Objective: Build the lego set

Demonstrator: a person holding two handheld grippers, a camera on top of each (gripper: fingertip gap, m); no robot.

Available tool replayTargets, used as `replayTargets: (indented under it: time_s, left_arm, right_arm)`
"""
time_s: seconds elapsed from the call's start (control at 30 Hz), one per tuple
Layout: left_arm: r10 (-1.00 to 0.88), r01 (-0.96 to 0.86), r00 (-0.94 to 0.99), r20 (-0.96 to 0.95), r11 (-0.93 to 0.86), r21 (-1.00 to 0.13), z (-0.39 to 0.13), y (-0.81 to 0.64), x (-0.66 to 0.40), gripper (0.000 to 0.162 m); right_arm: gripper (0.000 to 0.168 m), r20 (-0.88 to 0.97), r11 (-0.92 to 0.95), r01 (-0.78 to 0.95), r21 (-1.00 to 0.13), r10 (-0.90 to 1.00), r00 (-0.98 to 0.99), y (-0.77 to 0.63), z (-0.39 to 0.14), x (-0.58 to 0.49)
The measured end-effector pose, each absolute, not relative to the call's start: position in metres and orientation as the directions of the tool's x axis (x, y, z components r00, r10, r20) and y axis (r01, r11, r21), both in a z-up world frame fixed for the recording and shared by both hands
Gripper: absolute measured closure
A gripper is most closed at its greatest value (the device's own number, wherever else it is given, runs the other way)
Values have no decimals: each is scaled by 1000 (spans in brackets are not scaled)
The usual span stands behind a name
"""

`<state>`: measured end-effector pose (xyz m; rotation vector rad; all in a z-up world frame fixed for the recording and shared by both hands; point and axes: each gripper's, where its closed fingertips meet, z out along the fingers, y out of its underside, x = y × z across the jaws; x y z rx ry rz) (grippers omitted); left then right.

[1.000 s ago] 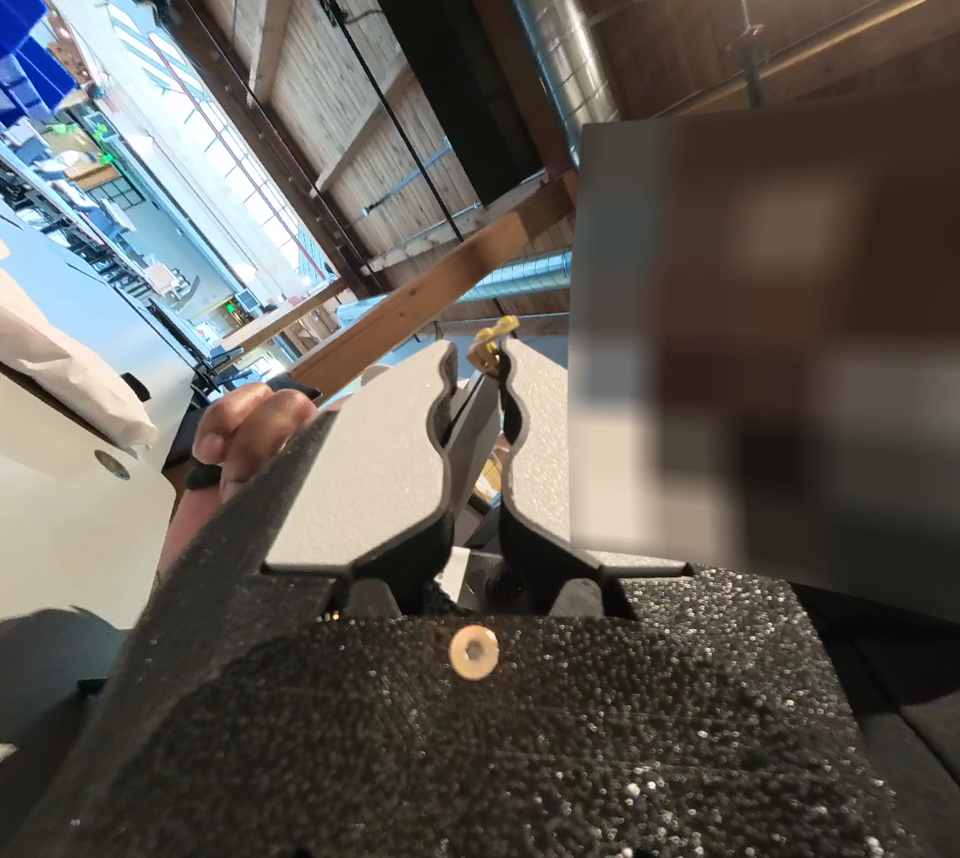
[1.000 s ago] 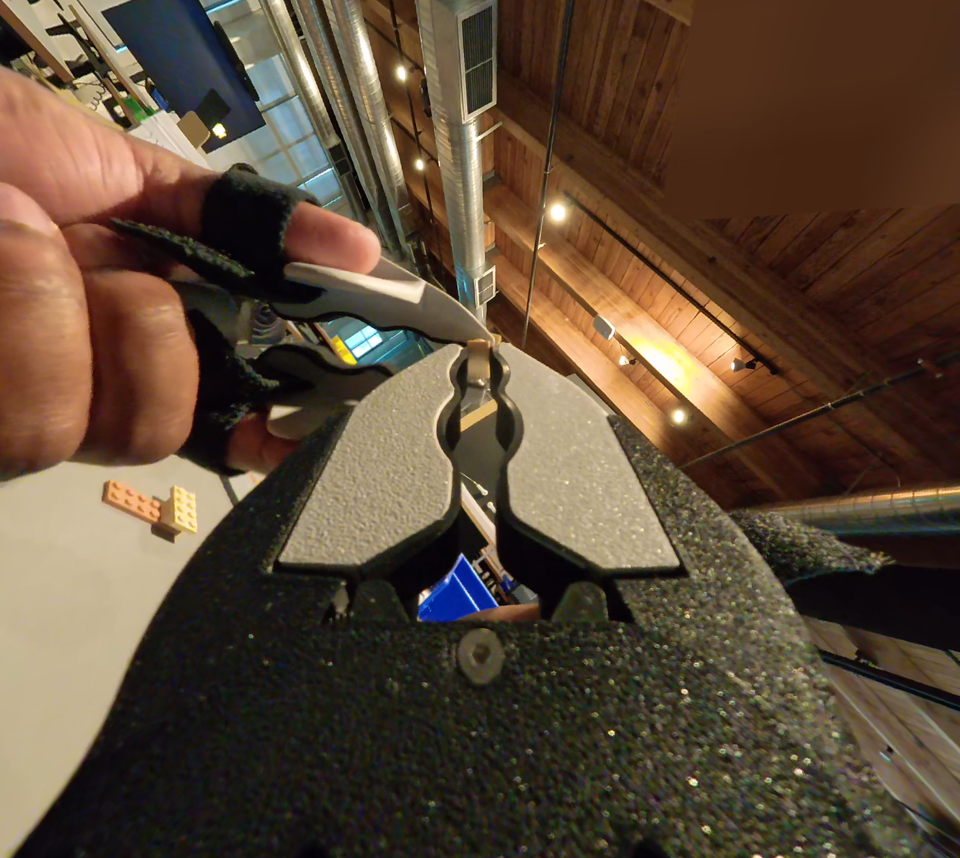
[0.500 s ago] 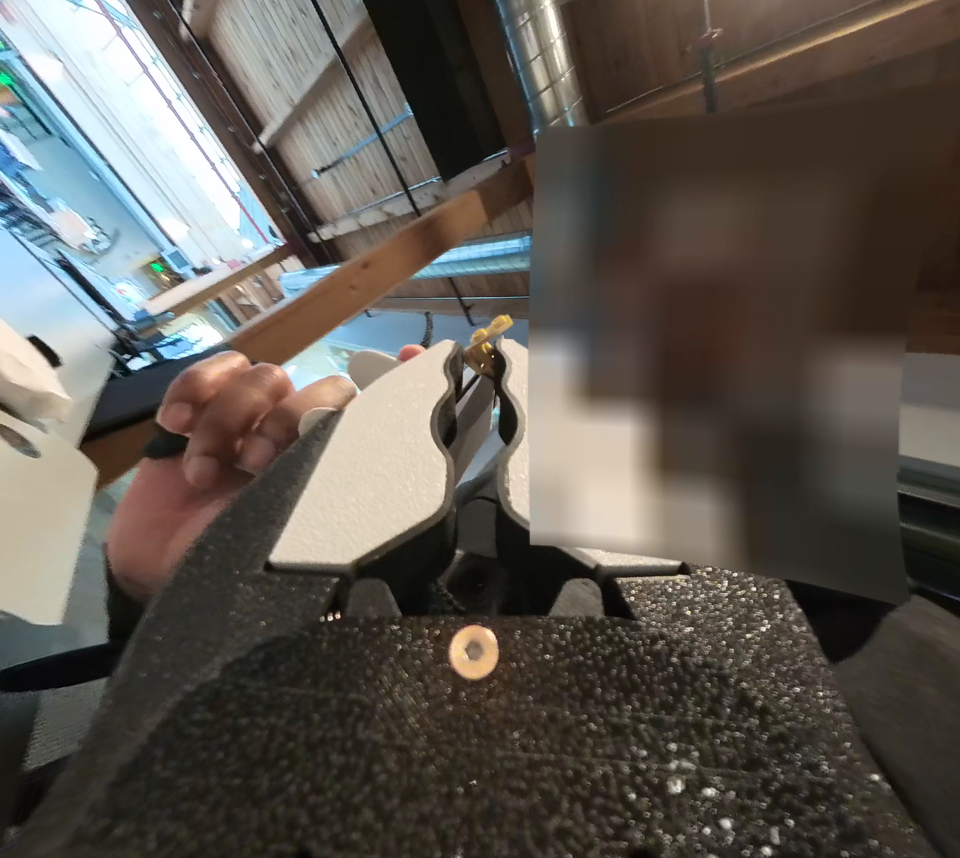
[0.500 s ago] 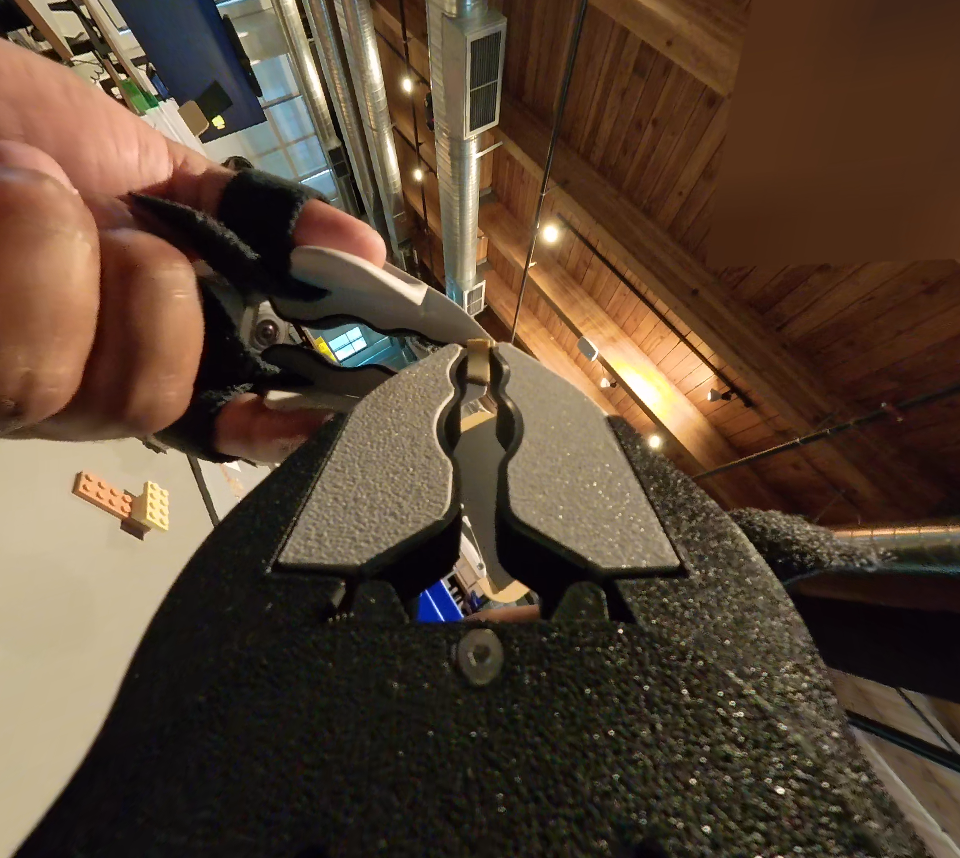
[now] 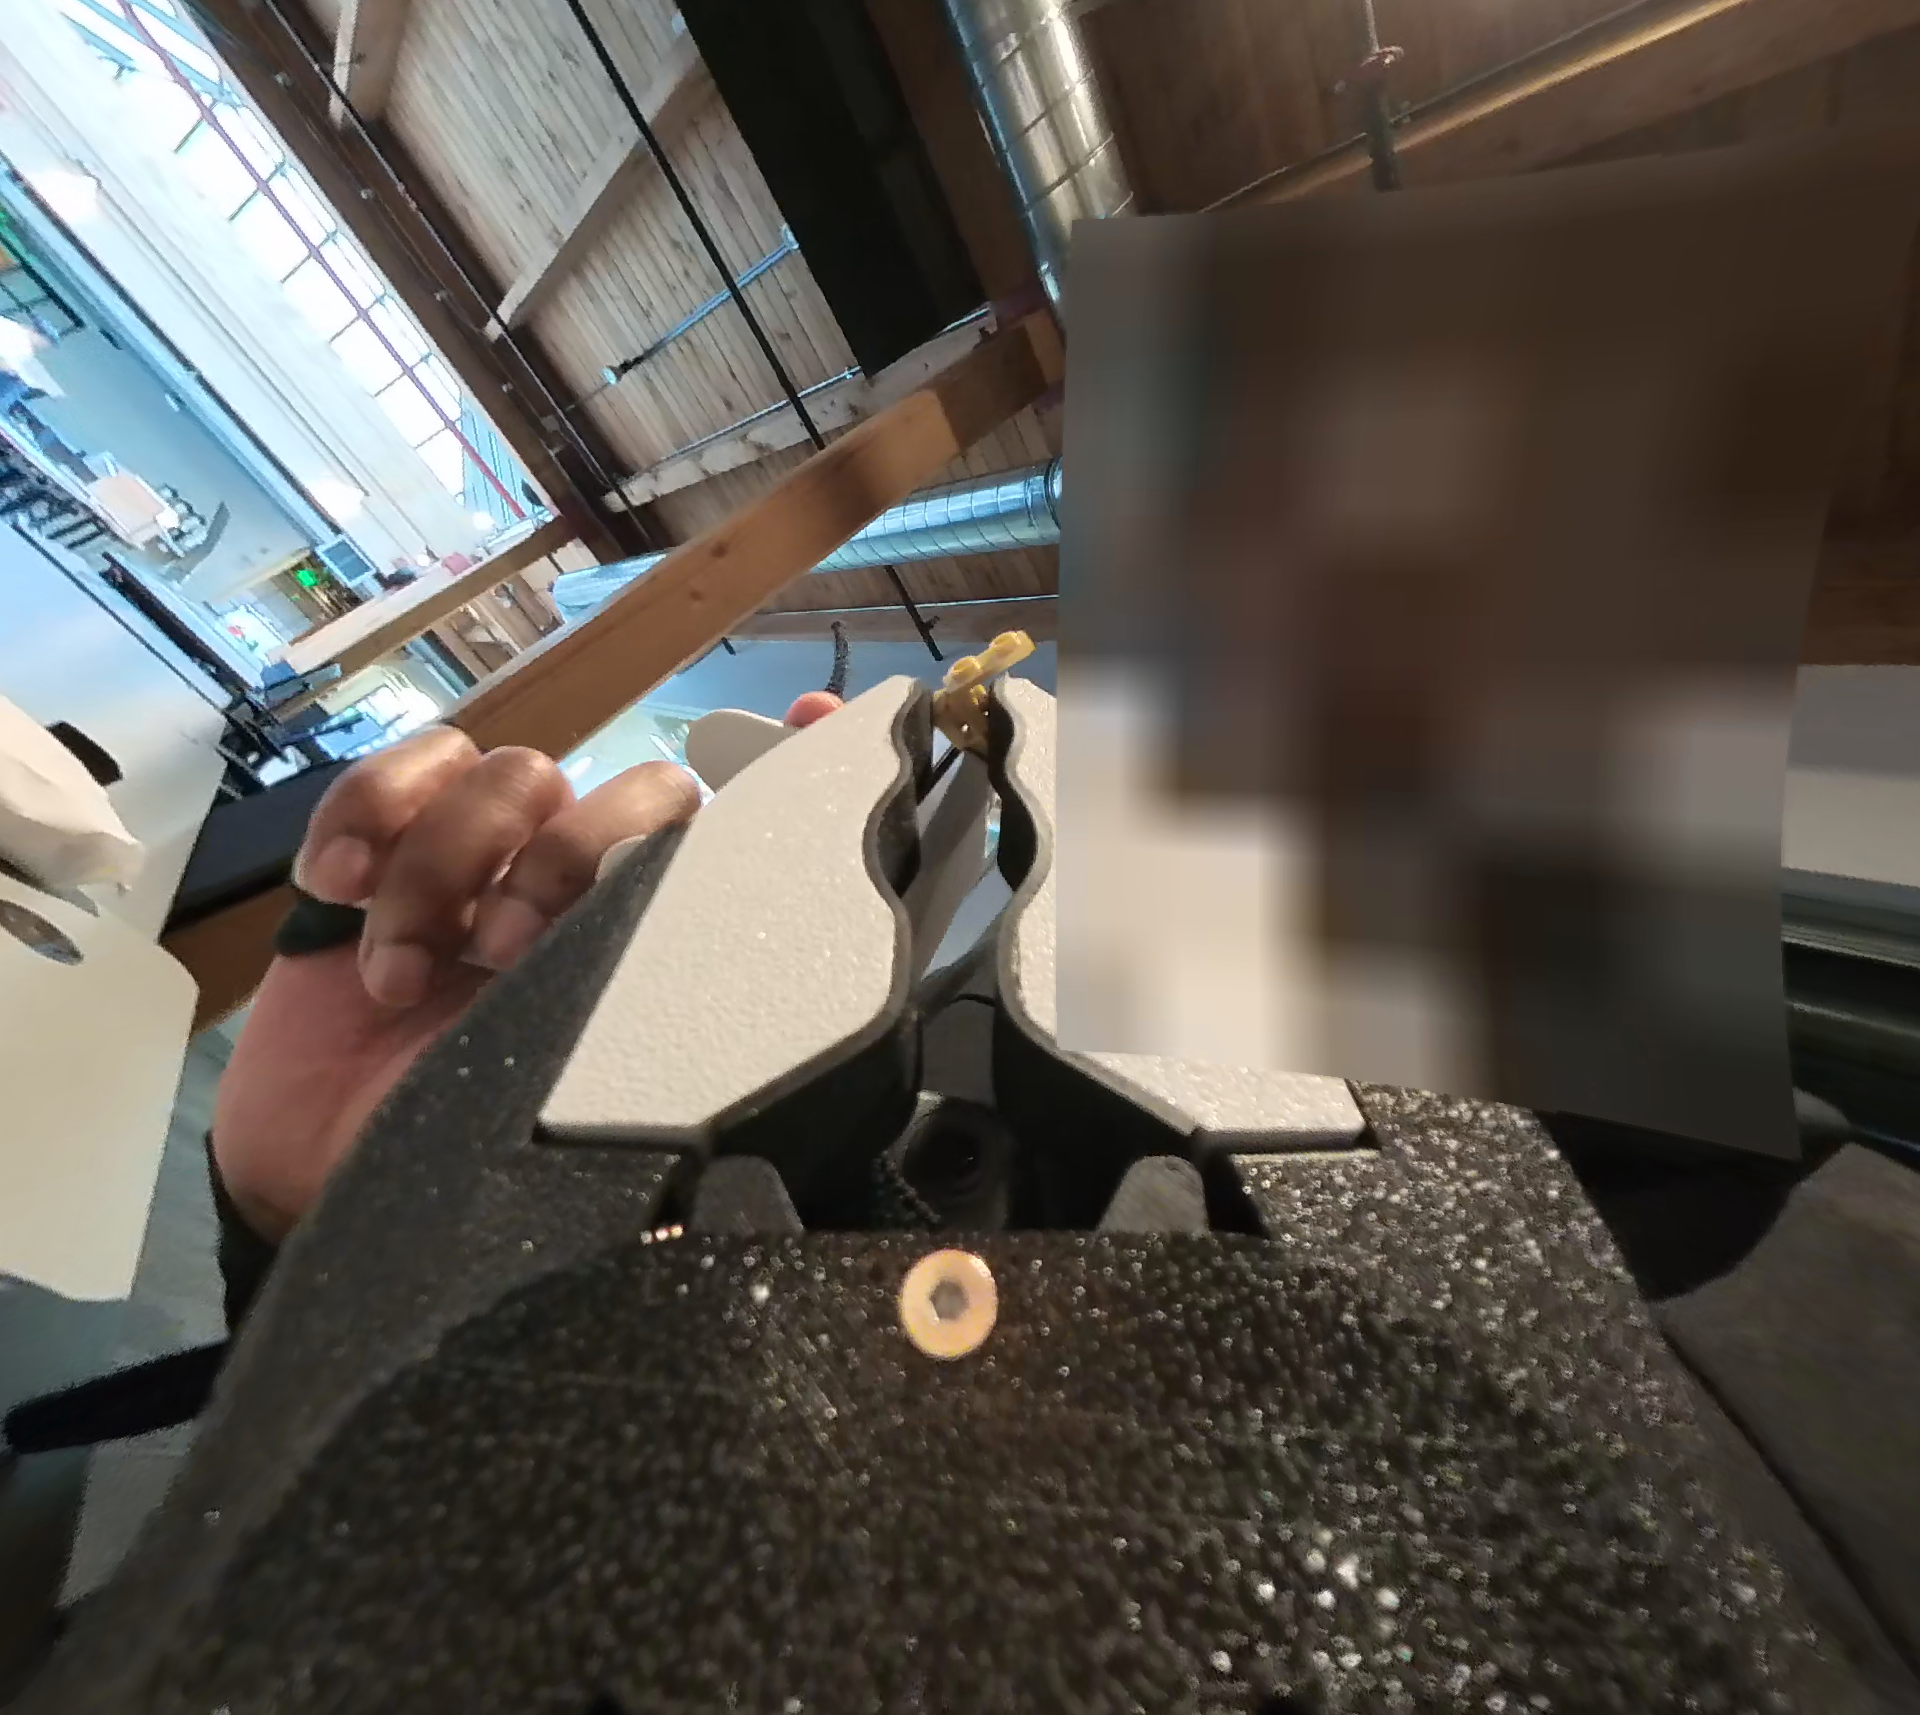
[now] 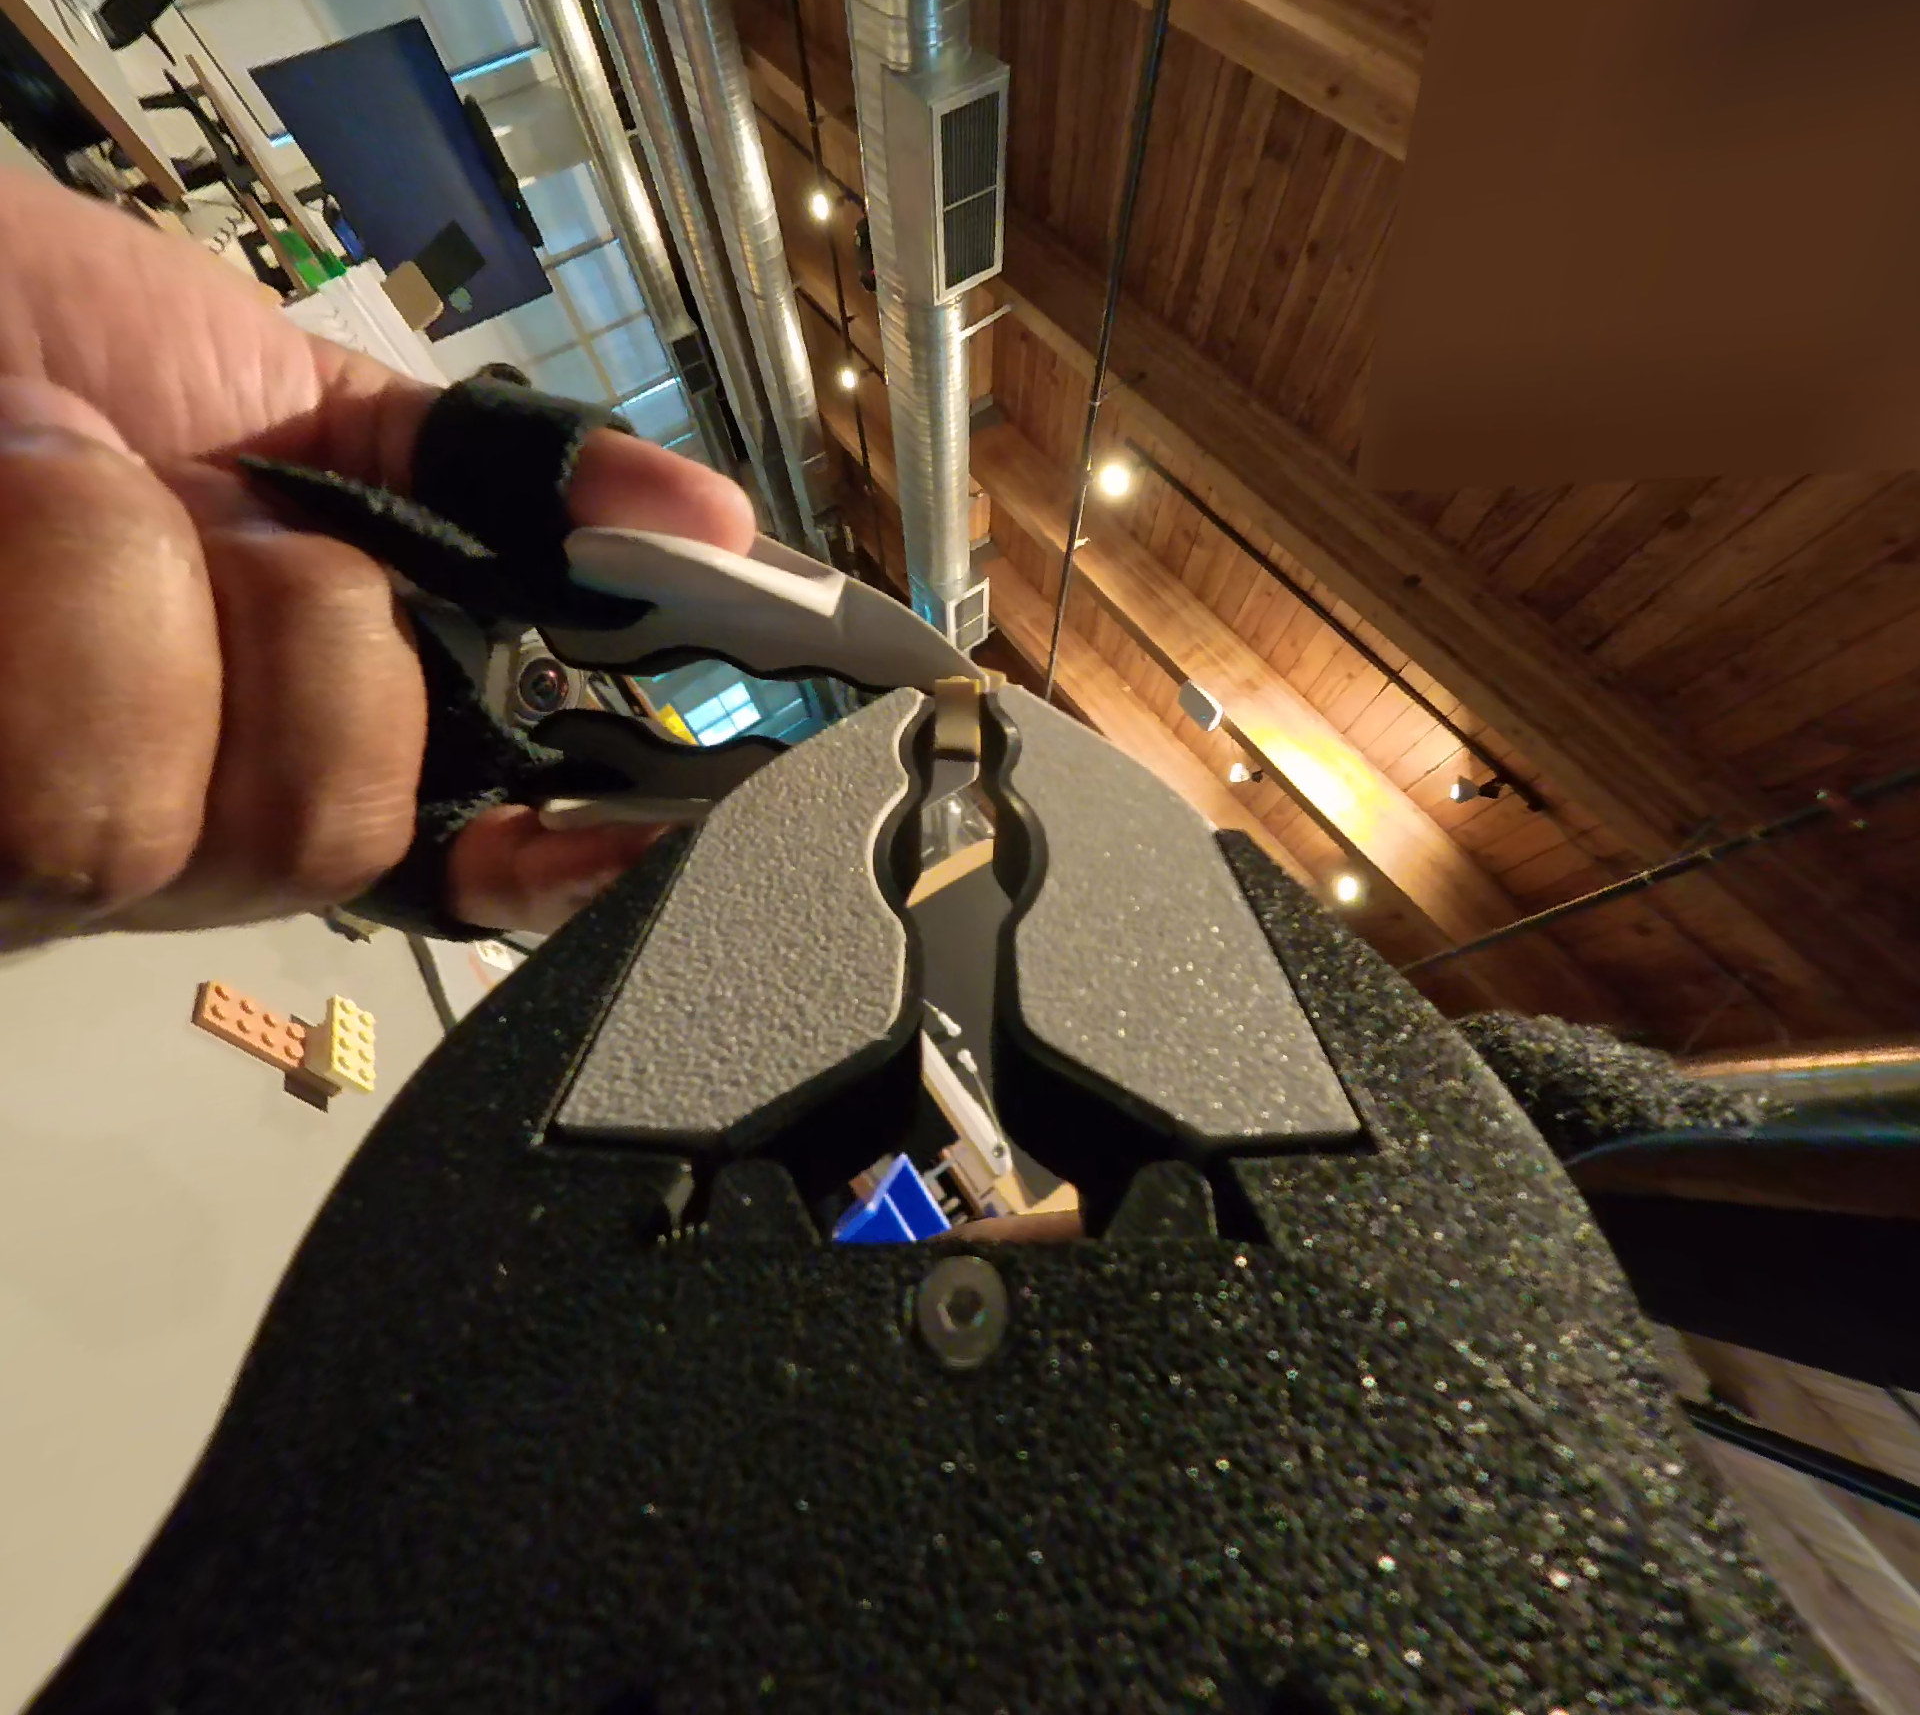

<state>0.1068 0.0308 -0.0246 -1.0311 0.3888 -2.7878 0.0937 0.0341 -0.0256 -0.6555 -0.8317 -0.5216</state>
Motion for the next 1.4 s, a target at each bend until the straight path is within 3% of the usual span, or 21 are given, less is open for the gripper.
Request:
replayTargets:
  time_s: [0.37, 0.5, 0.67, 0.77, 0.87, 1.0, 1.4]
  left_arm:
    - [-374, 185, -721, 583, -915, -359, -20, 38, 100, 153]
    - [-530, 280, -630, 568, -837, -470, -20, 43, 98, 153]
    - [-782, 444, -419, 461, -619, -648, -19, 54, 88, 153]
    - [-888, 526, -291, 356, -460, -716, -18, 57, 81, 153]
    - [-952, 601, -200, 232, -306, -738, -16, 53, 75, 153]
    - [-989, 639, -103, 107, -148, -755, -18, 47, 73, 153]
    - [-998, 642, -66, -11, -34, -766, -17, 38, 73, 153]
  right_arm:
    - [156, 778, 702, 582, -412, -61, 625, 38, -32, 91]
    - [154, 720, 701, 460, -545, 109, 686, 40, -33, 90]
    - [155, 365, 501, 41, -865, 570, 736, 48, -28, 89]
    - [154, 67, 237, -189, -953, 772, 632, 55, -29, 84]
    - [154, -152, 23, -330, -944, 857, 492, 54, -28, 78]
    - [154, -292, -154, -431, -889, 916, 275, 41, -22, 69]
    - [158, -343, -222, -459, -860, 918, 198, 39, -26, 66]
